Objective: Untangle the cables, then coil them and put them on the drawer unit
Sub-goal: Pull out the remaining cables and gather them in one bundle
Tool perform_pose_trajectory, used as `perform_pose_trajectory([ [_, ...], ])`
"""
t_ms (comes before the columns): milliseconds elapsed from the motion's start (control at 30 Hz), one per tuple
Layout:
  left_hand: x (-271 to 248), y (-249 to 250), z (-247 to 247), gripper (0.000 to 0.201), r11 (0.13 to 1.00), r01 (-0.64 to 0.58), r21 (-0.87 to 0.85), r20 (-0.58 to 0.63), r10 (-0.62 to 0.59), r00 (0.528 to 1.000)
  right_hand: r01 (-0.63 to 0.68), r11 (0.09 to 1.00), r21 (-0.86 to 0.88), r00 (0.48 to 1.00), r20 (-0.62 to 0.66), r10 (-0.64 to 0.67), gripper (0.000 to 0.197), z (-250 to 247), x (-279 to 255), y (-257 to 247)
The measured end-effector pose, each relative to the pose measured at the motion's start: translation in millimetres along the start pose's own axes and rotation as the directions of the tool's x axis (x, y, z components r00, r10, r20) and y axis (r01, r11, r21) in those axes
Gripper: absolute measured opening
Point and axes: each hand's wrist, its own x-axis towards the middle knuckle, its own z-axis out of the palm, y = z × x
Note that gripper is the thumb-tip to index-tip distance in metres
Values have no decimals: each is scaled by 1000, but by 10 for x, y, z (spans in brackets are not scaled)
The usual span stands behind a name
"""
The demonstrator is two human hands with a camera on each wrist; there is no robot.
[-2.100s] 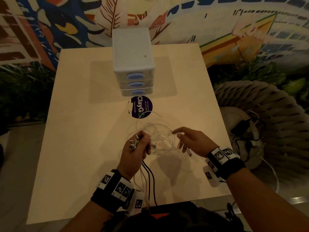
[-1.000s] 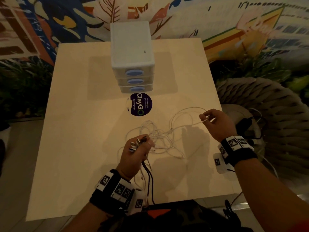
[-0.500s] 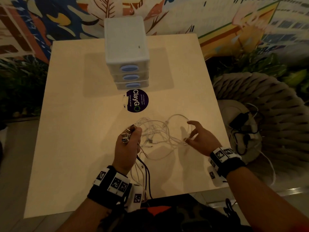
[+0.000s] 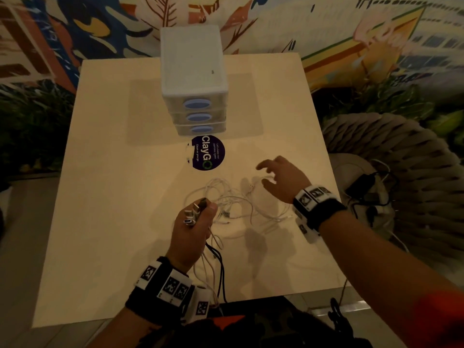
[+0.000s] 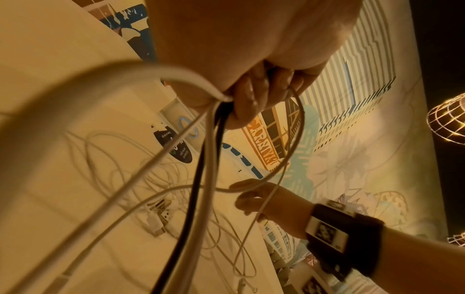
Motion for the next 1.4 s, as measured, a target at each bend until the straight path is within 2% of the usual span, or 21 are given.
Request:
perform_pose_trajectory([
  [67,-14,-11,-12,28,1000,-7,23,9,7,1000,-2,989,-146,990,137,22,39,109,212,-28],
  [133,-20,-20,-27,31,998,-20,59,14,19,1000,15,968,-251,977,208,39,30,183,320,-53],
  [233,-11,-19,-42,32,996,-22,87,15,20,1000,49,919,-392,978,206,35,14,206,350,-111],
  [333,25,-42,-54,36,996,-6,88,8,5,1000,79,863,-499,980,196,24,17,212,336,-136],
  [400,58,-68,-53,38,995,-7,95,16,6,1000,58,862,-503,977,208,55,18,157,320,-152],
  [500,103,-71,-38,36,993,-17,115,41,12,999,-61,917,-394,956,241,167,22,-125,265,-216],
  [567,131,-69,-18,35,989,-19,149,58,10,998,-130,957,-258,959,214,188,22,-362,173,-249],
  [700,149,-41,19,35,982,-22,188,67,9,998,-133,991,-21,990,40,134,22,-761,-117,-334],
  [800,133,2,11,35,980,-6,200,77,-9,997,-132,988,76,984,-106,140,17,-947,-312,-411],
  [933,97,74,-30,36,978,63,199,50,-74,996,-185,941,282,946,-208,248,10,-1064,-539,-503],
  [1033,53,144,-66,36,984,79,159,45,-87,995,-109,909,403,939,-259,227,13,-1109,-740,-606],
  [1167,-31,248,-121,41,989,78,125,105,-91,990,18,901,433,966,-239,95,20,-1090,-1060,-857],
  [1267,-115,352,-124,38,992,81,99,169,-97,981,79,905,417,992,-121,-31,22,-940,-1286,-1062],
  [1400,-239,459,-122,35,995,47,94,234,-67,970,141,919,367,984,50,-171,20,-586,-1528,-1314],
])
